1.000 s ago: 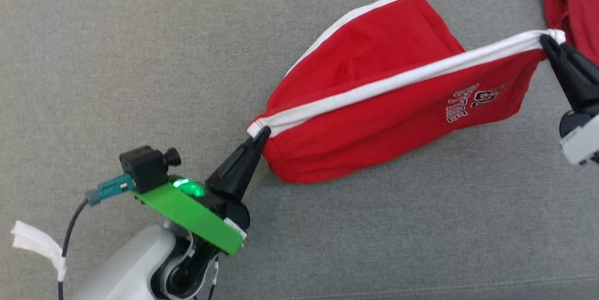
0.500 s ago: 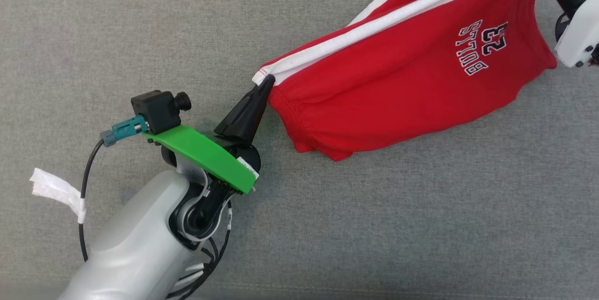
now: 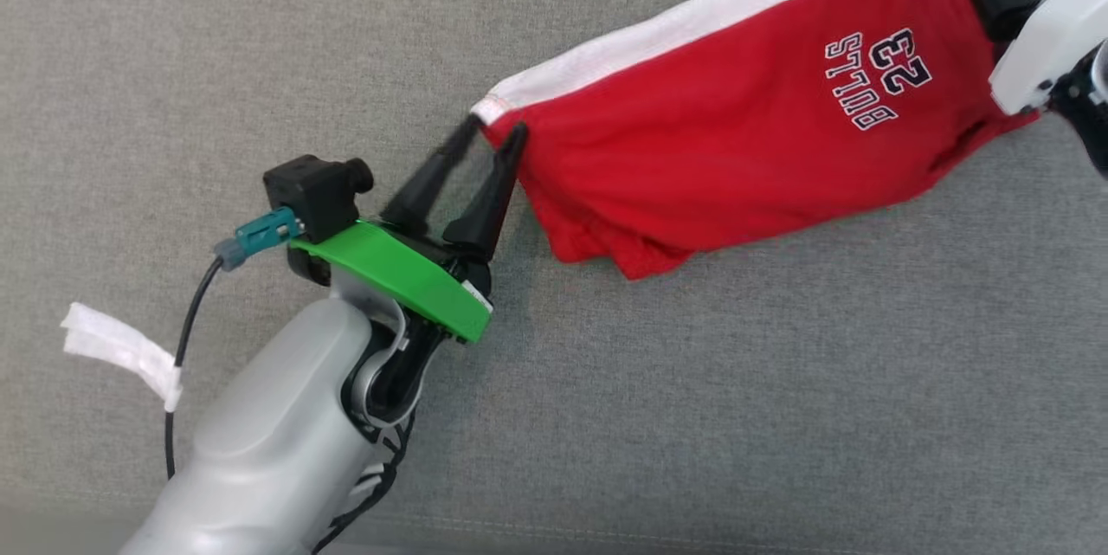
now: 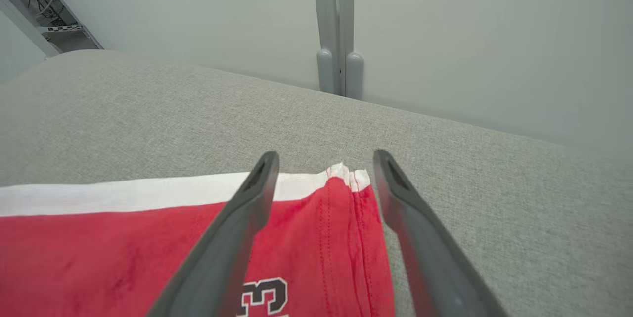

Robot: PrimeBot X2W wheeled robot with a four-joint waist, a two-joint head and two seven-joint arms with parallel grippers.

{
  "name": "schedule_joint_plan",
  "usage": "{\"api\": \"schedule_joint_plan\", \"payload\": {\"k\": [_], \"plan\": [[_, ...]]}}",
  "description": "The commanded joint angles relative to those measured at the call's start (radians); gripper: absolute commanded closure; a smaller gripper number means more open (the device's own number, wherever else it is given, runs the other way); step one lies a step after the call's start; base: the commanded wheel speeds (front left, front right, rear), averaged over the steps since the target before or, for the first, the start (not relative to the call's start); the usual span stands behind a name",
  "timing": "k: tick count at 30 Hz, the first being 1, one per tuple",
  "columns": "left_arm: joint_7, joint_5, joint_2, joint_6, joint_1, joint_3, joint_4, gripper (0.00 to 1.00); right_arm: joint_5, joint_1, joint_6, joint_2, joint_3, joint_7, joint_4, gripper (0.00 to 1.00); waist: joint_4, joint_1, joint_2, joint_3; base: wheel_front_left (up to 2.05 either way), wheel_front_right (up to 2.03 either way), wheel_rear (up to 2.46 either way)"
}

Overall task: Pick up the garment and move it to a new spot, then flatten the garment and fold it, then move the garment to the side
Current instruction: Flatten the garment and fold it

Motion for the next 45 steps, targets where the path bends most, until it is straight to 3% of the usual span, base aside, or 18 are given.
{"api": "schedule_joint_plan", "payload": {"k": [1,6,9,17,24,32,40,45], "plan": [[-0.008,0.052,-0.005,0.015,0.02,0.038,-0.013,0.0,0.0,0.023,-0.001,0.001,0.012,-0.037,0.007,0.0,-0.016,0.0,0.0,-0.038,0.0,0.0,0.0],[-0.006,0.322,-0.052,0.094,0.195,0.228,-0.132,0.0,-0.013,0.104,-0.001,0.03,0.055,-0.246,0.031,0.0,-0.051,0.0,0.0,-0.136,0.0,0.0,0.0],[-0.006,0.438,-0.077,0.121,0.308,0.303,-0.185,0.0,-0.037,0.158,-0.001,0.055,0.064,-0.313,0.057,0.0,-0.072,0.0,0.0,-0.198,0.0,0.0,0.0],[-0.007,0.684,-0.144,0.149,0.571,0.444,-0.297,0.0,-0.115,0.35,-0.001,0.156,-0.052,-0.338,0.046,0.0,-0.102,0.0,0.0,-0.324,0.0,0.0,0.0],[-0.007,0.838,-0.186,0.161,0.679,0.451,-0.357,0.0,-0.135,0.464,-0.001,0.165,-0.14,-0.339,0.078,0.0,-0.04,0.0,0.0,-0.346,0.0,0.0,0.0],[-0.007,0.9,-0.205,0.162,0.664,0.383,-0.378,0.0,-0.068,0.353,-0.001,0.126,-0.169,-0.188,0.248,0.0,0.072,0.0,0.0,-0.276,0.0,0.0,0.0],[-0.007,0.852,-0.205,0.181,0.611,0.329,-0.384,0.0,-0.081,0.199,-0.001,0.104,-0.14,-0.002,0.402,0.0,0.14,0.0,0.0,-0.197,0.0,0.0,0.0],[-0.007,0.834,-0.206,0.187,0.586,0.303,-0.385,0.0,-0.091,0.134,-0.001,0.102,-0.131,0.023,0.464,0.0,0.165,0.0,0.0,-0.16,0.0,0.0,0.0]]}}
